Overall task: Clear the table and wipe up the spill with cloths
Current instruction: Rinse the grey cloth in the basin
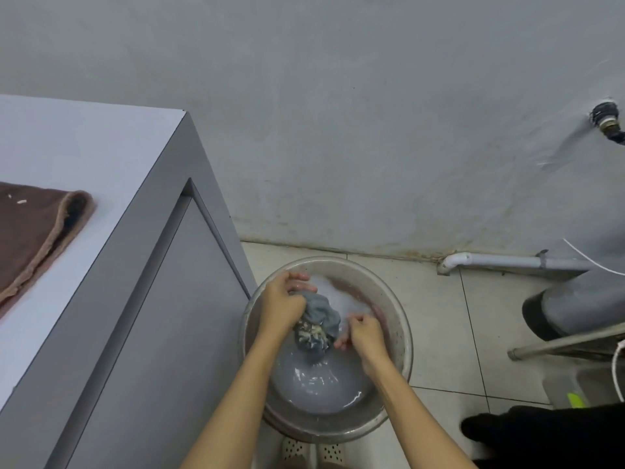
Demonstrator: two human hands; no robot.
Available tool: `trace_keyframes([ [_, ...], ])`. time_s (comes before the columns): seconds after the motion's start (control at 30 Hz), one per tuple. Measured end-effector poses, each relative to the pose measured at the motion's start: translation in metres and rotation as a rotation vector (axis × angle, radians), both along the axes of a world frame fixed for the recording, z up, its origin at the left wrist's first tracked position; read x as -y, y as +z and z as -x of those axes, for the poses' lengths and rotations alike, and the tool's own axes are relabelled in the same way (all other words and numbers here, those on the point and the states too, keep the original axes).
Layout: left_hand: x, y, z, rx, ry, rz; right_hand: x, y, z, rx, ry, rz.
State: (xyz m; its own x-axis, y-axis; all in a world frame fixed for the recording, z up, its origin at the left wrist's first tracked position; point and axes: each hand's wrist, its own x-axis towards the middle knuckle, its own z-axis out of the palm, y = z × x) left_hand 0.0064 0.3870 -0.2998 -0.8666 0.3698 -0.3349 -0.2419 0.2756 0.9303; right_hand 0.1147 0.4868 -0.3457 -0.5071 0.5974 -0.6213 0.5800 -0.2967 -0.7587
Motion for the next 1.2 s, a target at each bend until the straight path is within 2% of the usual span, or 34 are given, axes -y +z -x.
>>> trace_keyframes([
  [0.07,-0.002,0.003,0.003,0.084,0.076,-0.064,-0.001,0.005,0.0,-0.036,-0.004,-0.004],
  [0.13,0.0,0.0,0.002,0.083,0.053,-0.019,-0.003,0.007,-0.001,-0.044,0.032,-0.069],
  [0.23,0.011,-0.021,-0.003,-0.128,-0.124,0.23,-0.007,0.006,-0.003,-0.063,0.129,-0.199],
  [0.37,0.027,-0.05,-0.013,-0.488,-0.413,0.579,-0.001,0.001,0.001,-0.017,0.374,-0.389],
  [0.43,0.027,-0.051,-0.017,-0.529,-0.492,0.727,0.002,-0.003,0.001,0.037,0.391,-0.451],
  [0.5,0.023,-0.048,-0.014,-0.457,-0.47,0.692,0.001,0.003,-0.001,0.021,0.337,-0.423],
  [0.67,0.019,-0.03,0.003,-0.137,-0.435,0.296,-0.001,0.045,0.0,-0.272,0.282,-0.296],
  [0.73,0.015,-0.019,0.005,-0.172,-0.43,0.221,-0.003,0.058,0.005,-0.382,0.265,-0.288],
  [0.83,0.013,-0.002,0.01,-0.33,-0.31,0.204,-0.005,0.073,0.01,-0.491,0.222,-0.329],
  [0.93,0.014,0.011,0.008,-0.386,-0.237,0.111,-0.006,0.08,0.005,-0.528,0.234,-0.44],
  [1.0,0.017,0.009,0.004,-0.448,-0.275,0.084,-0.007,0.074,-0.001,-0.487,0.327,-0.57],
  [1.07,0.022,-0.004,-0.001,-0.595,-0.343,0.147,-0.01,0.059,-0.005,-0.351,0.5,-0.679],
  [1.13,0.025,-0.019,-0.005,-0.651,-0.503,0.332,-0.009,0.044,-0.008,-0.131,0.734,-0.73],
  [1.2,0.027,-0.035,-0.014,-0.641,-0.664,0.571,-0.003,0.028,-0.012,0.066,0.856,-0.728],
])
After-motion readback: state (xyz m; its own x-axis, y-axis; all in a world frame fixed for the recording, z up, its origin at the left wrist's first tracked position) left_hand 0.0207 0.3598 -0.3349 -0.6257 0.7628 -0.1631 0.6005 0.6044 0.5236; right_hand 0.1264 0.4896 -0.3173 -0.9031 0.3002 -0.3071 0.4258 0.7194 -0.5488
